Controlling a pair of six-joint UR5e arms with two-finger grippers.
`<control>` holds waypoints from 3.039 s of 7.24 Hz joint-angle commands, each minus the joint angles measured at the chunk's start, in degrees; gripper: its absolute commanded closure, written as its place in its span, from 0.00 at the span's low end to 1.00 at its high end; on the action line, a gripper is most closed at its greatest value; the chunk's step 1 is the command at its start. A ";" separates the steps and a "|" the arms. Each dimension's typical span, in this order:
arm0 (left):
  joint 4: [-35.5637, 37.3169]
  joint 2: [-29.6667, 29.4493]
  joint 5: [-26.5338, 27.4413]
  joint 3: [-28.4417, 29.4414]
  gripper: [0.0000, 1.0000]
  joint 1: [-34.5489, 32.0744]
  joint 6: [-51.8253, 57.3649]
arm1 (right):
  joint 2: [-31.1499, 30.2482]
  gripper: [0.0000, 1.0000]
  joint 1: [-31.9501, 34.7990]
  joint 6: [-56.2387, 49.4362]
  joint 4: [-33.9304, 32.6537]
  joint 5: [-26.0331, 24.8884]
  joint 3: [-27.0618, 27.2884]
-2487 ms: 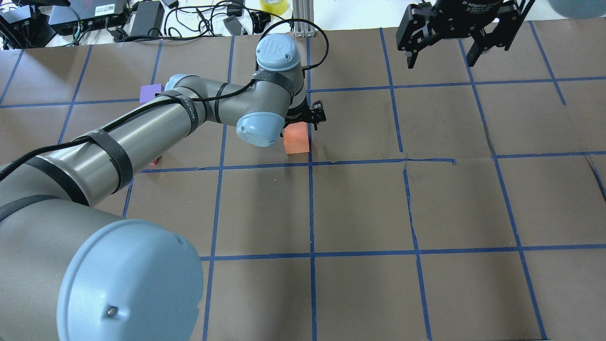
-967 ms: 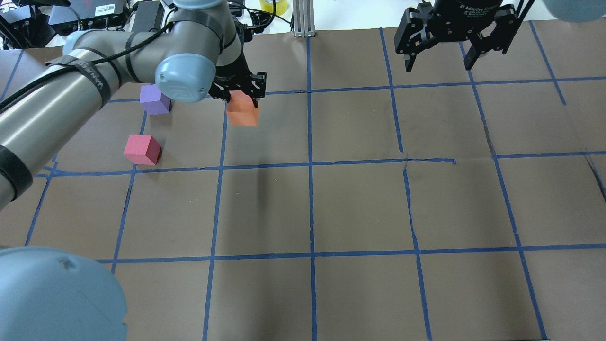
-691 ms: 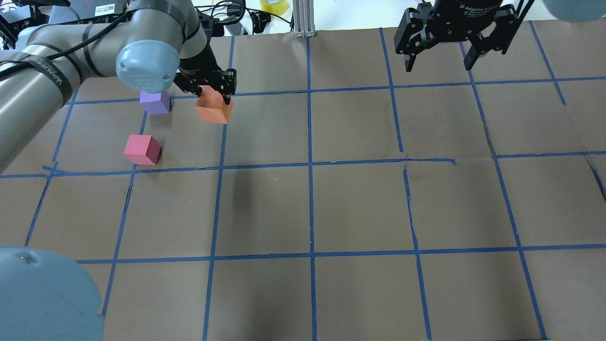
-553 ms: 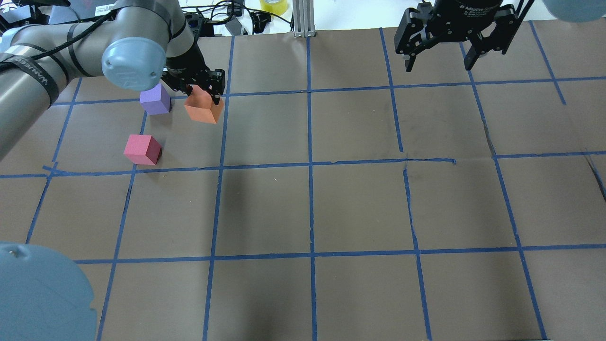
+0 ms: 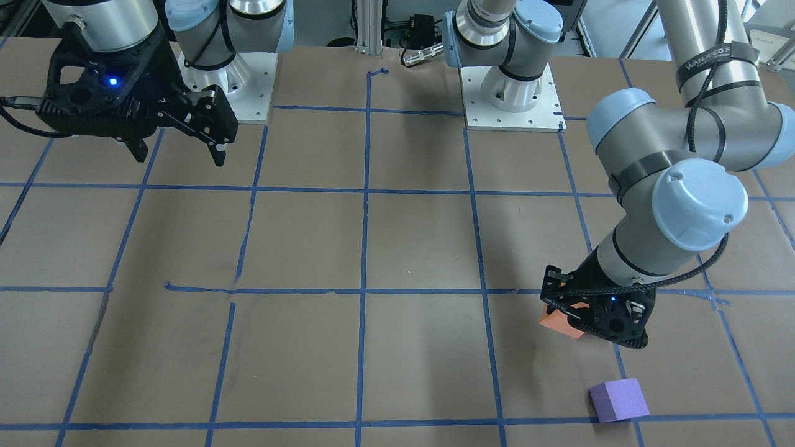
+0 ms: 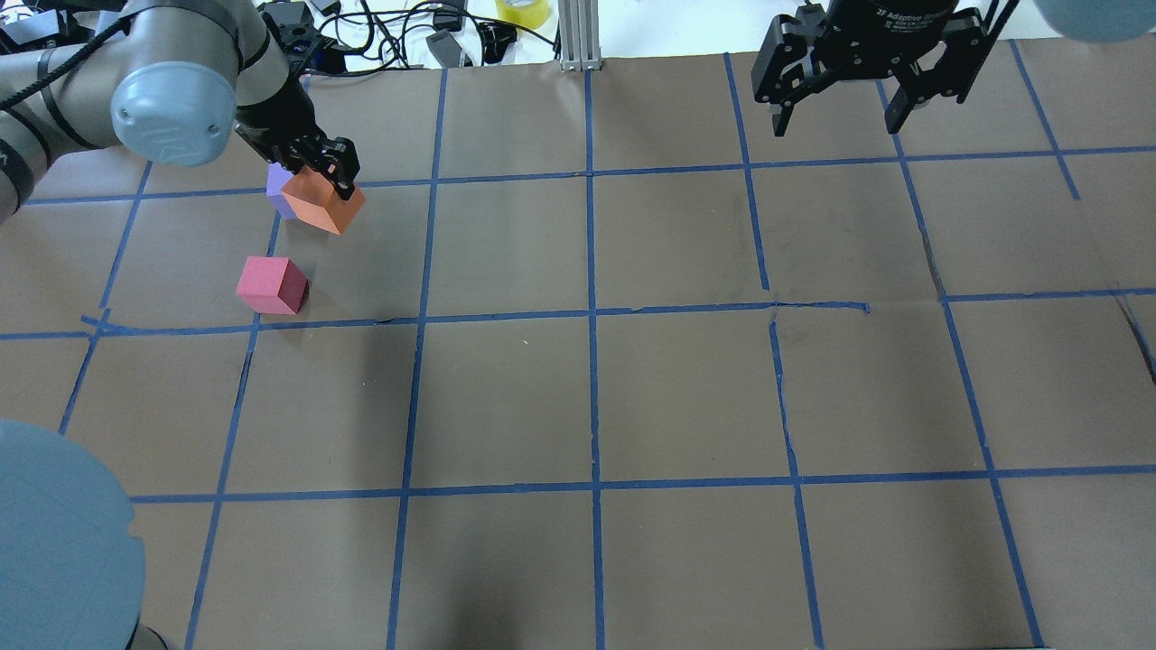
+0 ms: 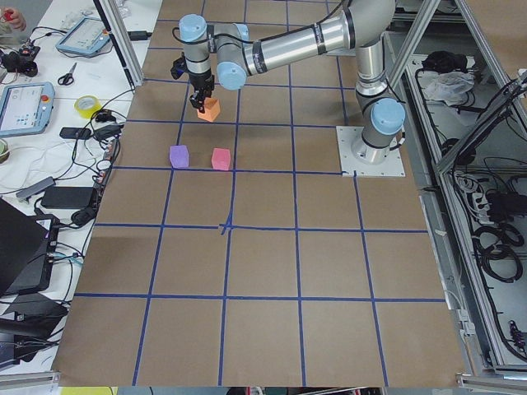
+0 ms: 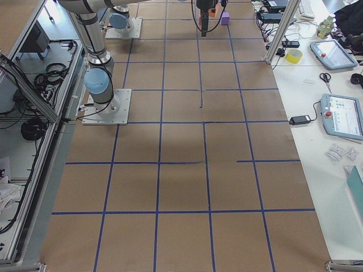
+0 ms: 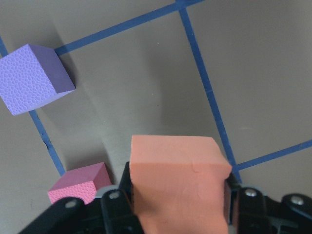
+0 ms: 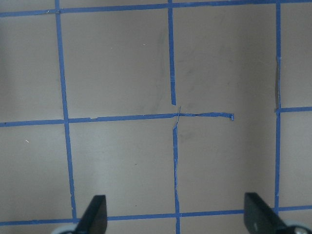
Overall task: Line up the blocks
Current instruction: 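Carry the orange cube with the left gripper toward the purple cube, then lower the orange cube between the purple and pink cubes, adjusting position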
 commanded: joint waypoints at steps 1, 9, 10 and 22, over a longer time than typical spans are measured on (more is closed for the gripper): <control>0.46 -0.72 -0.20 -0.71 1.00 1.33 10.48 | 0.00 0.00 -0.03 0.00 0.00 0.00 0.00; 1.33 -4.41 -2.47 0.52 1.00 9.67 48.54 | 0.00 0.00 -0.03 0.00 0.00 0.00 0.00; 1.60 -5.72 -1.35 1.91 1.00 9.68 53.19 | 0.00 0.00 -0.03 0.00 0.09 0.00 0.00; 7.31 -10.21 -4.24 0.70 1.00 9.77 75.91 | 0.00 0.00 -0.12 0.00 -0.09 0.00 0.26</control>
